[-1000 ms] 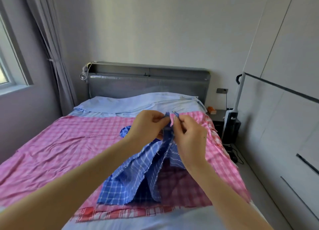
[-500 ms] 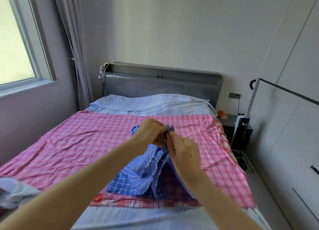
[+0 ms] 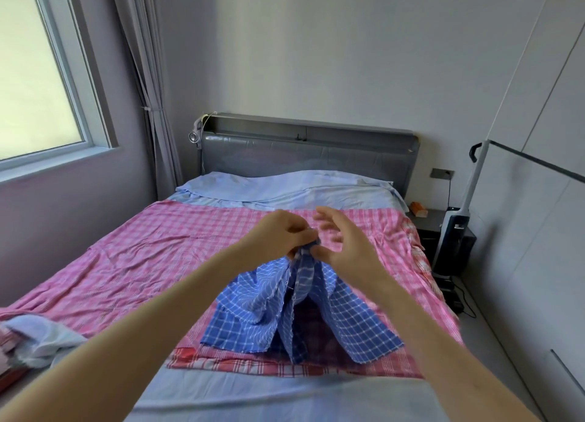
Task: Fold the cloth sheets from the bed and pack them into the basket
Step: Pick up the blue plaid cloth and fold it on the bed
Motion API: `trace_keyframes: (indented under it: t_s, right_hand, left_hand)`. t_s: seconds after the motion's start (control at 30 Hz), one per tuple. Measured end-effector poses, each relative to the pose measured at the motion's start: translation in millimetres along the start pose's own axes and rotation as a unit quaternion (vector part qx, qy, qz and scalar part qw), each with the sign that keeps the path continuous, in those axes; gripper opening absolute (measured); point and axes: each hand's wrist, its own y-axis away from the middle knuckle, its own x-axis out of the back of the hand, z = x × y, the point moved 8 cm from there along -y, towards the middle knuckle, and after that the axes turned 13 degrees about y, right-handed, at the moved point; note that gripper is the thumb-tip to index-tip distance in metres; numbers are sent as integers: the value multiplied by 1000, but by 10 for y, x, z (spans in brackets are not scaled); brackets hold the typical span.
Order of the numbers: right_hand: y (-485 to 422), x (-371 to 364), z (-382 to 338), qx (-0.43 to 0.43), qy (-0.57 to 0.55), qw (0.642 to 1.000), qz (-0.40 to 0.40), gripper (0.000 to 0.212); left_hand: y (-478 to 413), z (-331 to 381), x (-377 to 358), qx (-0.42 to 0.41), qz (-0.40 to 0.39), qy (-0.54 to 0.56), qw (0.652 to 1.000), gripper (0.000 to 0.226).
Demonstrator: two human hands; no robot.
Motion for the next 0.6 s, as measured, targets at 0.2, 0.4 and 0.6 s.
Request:
trace_keyframes:
  t_s: [0.2, 0.4, 0.6]
  right_hand:
    - [-221, 145, -394, 72, -59, 978, -186, 16]
    - [-684, 915, -1044, 132, -63, 989, 3, 36]
    - [-1075, 1587, -1621, 149, -103, 973, 144, 29]
  left_hand:
    - [33, 612, 209, -93, -30, -151, 984, 35]
    - [42, 1164, 868, -182, 112, 95, 972, 22]
    - [84, 1091, 991, -231, 182, 111, 949, 20]
